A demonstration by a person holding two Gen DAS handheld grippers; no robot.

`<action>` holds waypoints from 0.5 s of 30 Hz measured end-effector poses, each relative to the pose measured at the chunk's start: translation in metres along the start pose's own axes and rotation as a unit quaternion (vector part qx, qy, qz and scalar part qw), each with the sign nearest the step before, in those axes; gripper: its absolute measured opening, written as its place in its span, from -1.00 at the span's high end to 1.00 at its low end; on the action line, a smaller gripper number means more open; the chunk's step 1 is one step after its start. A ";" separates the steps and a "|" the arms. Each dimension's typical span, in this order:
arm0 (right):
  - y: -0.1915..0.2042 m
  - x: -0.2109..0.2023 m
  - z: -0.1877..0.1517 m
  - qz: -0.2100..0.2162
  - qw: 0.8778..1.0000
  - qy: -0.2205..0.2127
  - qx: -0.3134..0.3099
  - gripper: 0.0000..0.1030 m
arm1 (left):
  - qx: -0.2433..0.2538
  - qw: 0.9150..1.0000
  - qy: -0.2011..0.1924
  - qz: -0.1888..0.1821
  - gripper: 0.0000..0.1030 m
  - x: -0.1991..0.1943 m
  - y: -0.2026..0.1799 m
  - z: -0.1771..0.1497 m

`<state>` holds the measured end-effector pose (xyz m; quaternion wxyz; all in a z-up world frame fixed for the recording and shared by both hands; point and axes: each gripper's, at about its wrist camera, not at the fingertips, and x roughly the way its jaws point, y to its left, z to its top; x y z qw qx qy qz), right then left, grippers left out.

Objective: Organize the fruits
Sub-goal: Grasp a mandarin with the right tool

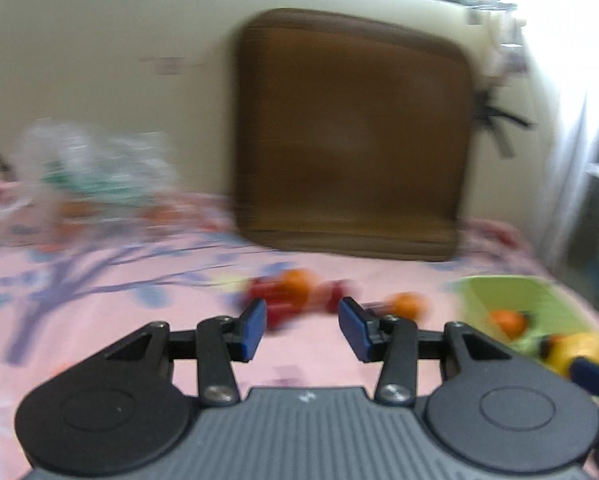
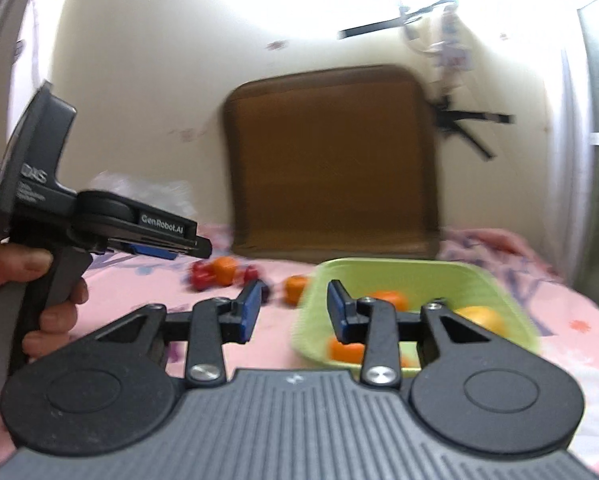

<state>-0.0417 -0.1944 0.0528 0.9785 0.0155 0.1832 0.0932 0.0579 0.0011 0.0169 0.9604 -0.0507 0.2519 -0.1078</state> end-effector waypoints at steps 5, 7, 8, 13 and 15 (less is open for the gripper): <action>0.021 0.034 0.010 0.063 0.996 0.064 -0.005 0.25 | -0.024 0.999 0.010 0.042 0.20 0.007 0.039 -0.012; 0.026 0.054 0.019 0.072 0.993 0.091 -0.016 0.27 | -0.048 0.998 0.022 0.031 0.26 0.009 0.051 -0.016; 0.028 0.064 0.024 0.072 0.992 0.099 -0.029 0.27 | -0.060 0.998 0.018 0.020 0.26 0.008 0.057 -0.015; 0.025 0.130 0.070 0.036 0.976 0.160 -0.143 0.26 | -0.075 0.997 0.011 -0.003 0.26 0.003 0.064 -0.018; 0.018 0.167 0.086 0.038 0.959 0.226 -0.167 0.26 | -0.079 0.997 0.009 -0.010 0.26 0.002 0.064 -0.019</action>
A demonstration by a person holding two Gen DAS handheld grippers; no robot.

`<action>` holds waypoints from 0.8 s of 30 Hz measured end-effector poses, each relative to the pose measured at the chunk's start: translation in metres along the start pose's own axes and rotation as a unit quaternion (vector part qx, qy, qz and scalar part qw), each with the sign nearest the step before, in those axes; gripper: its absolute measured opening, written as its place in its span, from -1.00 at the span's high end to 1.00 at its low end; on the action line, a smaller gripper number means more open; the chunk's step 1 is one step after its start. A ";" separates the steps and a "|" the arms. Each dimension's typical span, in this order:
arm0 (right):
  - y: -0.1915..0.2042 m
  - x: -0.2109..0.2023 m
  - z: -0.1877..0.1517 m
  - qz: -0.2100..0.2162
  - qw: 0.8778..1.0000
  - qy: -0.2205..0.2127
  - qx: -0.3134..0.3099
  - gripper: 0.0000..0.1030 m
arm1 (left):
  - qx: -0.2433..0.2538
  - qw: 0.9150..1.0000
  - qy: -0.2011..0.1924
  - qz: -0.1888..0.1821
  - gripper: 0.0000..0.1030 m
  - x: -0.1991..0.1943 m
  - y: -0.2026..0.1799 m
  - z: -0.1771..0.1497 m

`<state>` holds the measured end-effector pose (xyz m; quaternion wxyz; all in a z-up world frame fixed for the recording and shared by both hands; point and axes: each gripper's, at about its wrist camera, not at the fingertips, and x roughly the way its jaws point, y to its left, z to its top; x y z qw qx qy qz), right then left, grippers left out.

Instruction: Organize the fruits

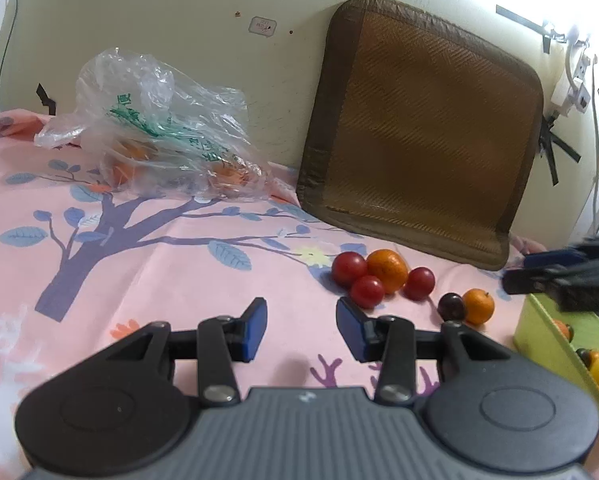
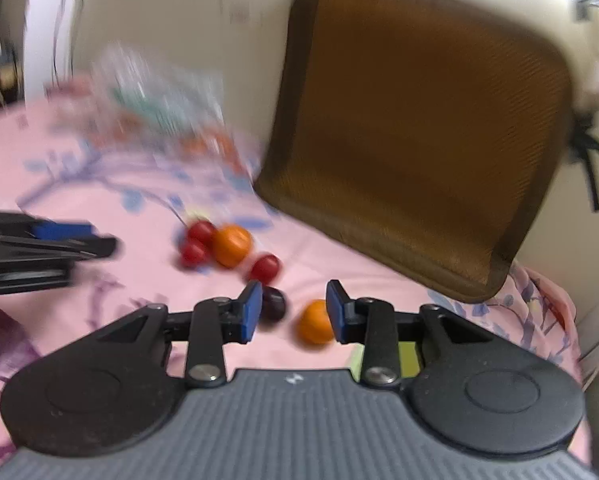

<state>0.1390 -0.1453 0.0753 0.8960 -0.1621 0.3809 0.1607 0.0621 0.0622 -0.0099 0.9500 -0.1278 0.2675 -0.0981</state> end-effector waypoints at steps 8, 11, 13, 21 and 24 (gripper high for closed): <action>-0.006 0.065 0.021 0.041 0.979 0.180 -0.091 0.25 | 0.006 1.000 -0.008 -0.022 0.26 0.000 -0.003 -0.001; 0.005 0.081 0.018 0.024 0.972 0.193 -0.131 0.13 | 0.003 1.000 -0.007 -0.027 0.25 0.001 -0.002 0.000; 0.005 0.085 0.015 0.016 0.974 0.184 -0.133 0.14 | 0.000 1.000 -0.007 -0.029 0.26 0.001 -0.001 -0.001; 0.000 0.049 0.010 0.024 0.989 0.121 -0.087 0.31 | -0.008 0.999 -0.010 -0.042 0.25 -0.002 0.000 -0.001; 0.008 -0.001 -0.001 0.065 0.996 0.051 -0.046 0.30 | -0.007 0.998 -0.011 -0.061 0.25 -0.004 0.000 -0.001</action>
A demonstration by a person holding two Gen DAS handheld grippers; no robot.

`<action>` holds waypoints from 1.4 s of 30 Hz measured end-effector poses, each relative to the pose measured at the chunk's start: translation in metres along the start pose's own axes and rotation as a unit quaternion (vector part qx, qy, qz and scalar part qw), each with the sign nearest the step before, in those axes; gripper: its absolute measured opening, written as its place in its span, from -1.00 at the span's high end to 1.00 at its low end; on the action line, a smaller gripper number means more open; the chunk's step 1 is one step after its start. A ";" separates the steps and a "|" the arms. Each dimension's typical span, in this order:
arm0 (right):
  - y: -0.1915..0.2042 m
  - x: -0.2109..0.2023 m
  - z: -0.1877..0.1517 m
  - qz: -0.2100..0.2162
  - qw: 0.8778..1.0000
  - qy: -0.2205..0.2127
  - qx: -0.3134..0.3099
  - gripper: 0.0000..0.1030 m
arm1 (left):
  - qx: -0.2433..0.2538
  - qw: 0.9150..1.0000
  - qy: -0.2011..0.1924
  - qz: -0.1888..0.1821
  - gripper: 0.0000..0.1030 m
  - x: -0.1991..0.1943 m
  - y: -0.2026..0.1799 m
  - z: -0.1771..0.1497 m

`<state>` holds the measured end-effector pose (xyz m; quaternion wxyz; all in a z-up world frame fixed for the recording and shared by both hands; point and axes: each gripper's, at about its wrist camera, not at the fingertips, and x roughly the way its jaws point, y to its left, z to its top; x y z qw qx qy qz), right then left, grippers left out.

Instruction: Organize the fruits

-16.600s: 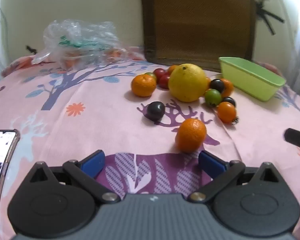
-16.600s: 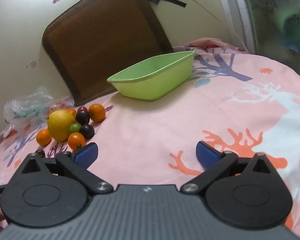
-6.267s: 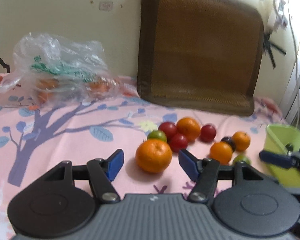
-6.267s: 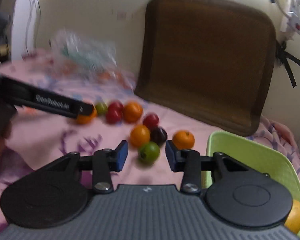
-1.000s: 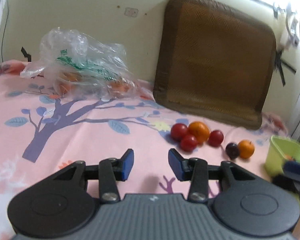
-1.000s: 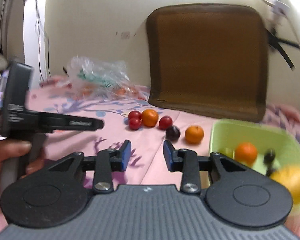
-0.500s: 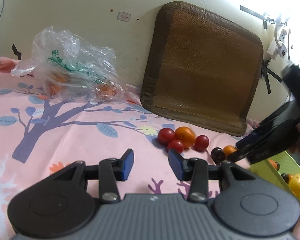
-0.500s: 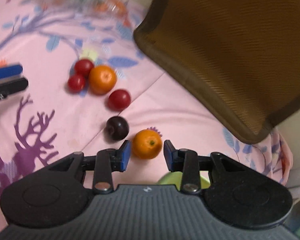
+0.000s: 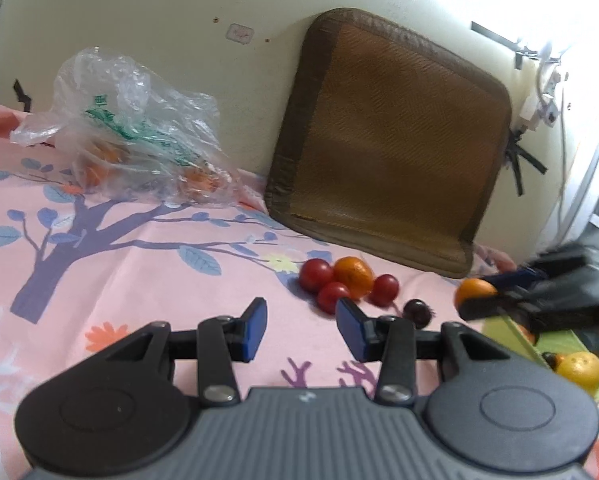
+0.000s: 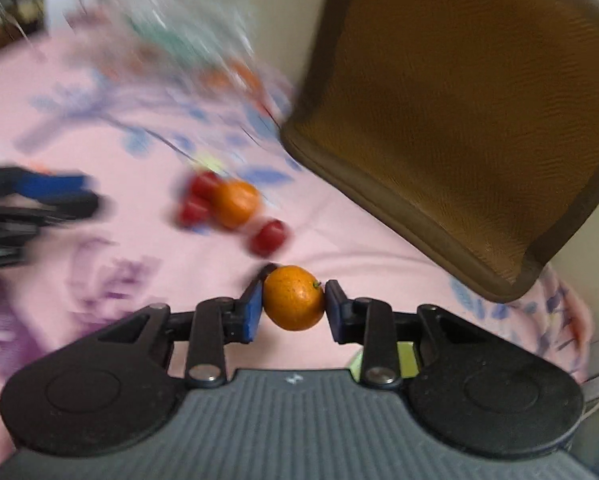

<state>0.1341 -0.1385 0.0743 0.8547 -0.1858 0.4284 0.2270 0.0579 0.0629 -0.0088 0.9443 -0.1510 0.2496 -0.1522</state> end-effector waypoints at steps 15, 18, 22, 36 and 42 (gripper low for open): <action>0.066 -0.047 -0.129 -0.017 0.990 -0.121 0.072 0.12 | 0.008 0.983 0.112 -0.148 0.25 -0.014 -0.055 -0.031; 0.058 -0.046 -0.133 -0.001 0.986 -0.126 0.111 0.12 | 0.001 0.979 0.127 -0.156 0.25 -0.015 -0.060 -0.036; 0.056 -0.043 -0.138 0.015 0.981 -0.130 0.143 0.12 | 0.008 0.976 0.138 -0.167 0.25 -0.016 -0.070 -0.039; 0.043 -0.082 -0.153 -0.029 0.957 -0.228 0.176 0.37 | 0.076 0.971 0.108 -0.197 0.34 -0.021 -0.139 -0.009; 0.020 -0.095 -0.165 -0.085 0.939 -0.255 0.216 0.39 | 0.109 0.962 0.114 -0.222 0.33 0.003 -0.188 0.002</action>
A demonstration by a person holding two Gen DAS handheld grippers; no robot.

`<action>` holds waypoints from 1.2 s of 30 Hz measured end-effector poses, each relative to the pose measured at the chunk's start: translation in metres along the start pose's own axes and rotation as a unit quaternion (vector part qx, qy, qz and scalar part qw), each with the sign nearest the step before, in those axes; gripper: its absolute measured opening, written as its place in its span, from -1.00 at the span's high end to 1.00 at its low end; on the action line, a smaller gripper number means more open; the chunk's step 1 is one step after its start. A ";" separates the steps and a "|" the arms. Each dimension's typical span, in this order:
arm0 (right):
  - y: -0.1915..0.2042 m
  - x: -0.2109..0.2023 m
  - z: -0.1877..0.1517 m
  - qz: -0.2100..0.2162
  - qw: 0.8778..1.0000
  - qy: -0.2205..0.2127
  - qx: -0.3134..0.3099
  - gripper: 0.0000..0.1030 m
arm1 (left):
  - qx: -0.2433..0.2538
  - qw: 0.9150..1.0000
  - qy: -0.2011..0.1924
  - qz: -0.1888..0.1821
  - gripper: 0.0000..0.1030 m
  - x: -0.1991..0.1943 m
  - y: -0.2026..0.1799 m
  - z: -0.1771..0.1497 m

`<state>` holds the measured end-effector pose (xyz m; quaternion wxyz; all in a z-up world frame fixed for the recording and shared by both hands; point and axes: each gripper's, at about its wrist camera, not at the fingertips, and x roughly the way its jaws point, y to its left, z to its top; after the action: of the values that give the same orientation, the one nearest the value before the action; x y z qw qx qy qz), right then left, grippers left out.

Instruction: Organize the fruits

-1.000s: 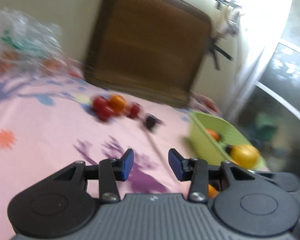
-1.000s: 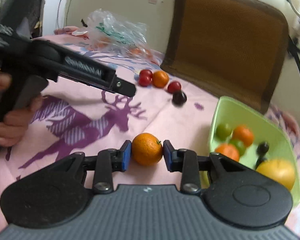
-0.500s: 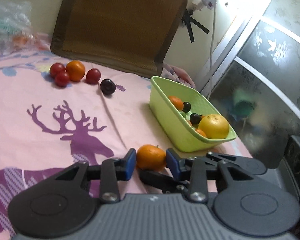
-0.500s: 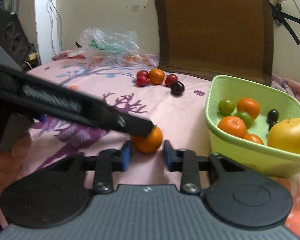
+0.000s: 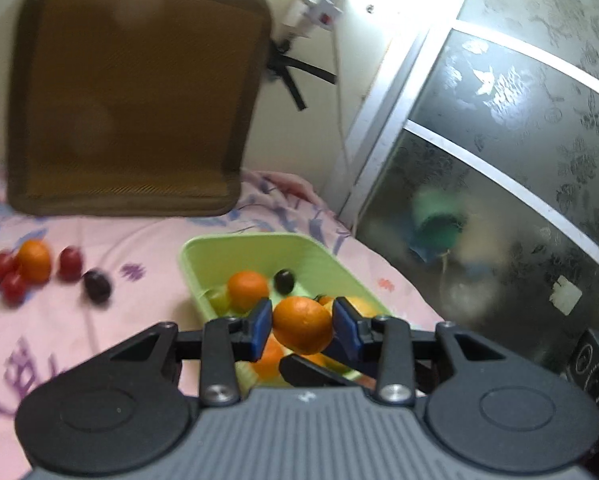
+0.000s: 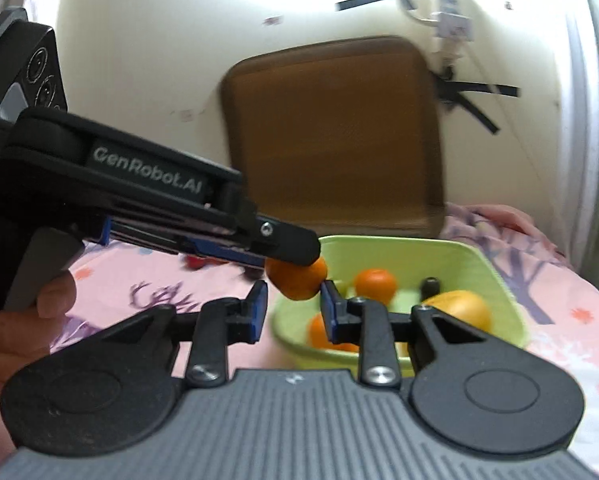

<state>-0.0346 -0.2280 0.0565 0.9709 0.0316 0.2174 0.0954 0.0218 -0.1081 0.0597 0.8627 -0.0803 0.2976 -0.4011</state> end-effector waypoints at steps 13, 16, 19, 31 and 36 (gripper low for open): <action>-0.044 -0.014 -0.003 -0.126 0.987 -0.085 0.053 -0.06 | -0.061 0.990 -0.061 0.114 0.30 -0.025 0.059 0.018; -0.038 -0.016 -0.002 -0.113 0.987 -0.098 0.057 -0.06 | -0.099 0.976 -0.075 0.179 0.30 -0.050 0.097 0.014; -0.017 -0.012 0.001 -0.073 0.992 -0.094 0.036 -0.05 | -0.118 0.962 -0.076 0.233 0.30 -0.067 0.126 0.005; 0.066 0.109 0.012 0.018 0.998 0.061 -0.019 0.10 | -0.065 0.968 -0.016 0.243 0.29 -0.023 0.156 0.000; 0.073 0.152 0.016 -0.027 0.994 0.086 -0.070 0.06 | -0.051 0.968 -0.007 0.246 0.32 -0.005 0.161 0.003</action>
<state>0.0943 -0.1262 0.0156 0.9508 -0.0503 0.2934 0.0862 0.1245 0.0019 0.0036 0.9317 -0.0512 0.3218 -0.1606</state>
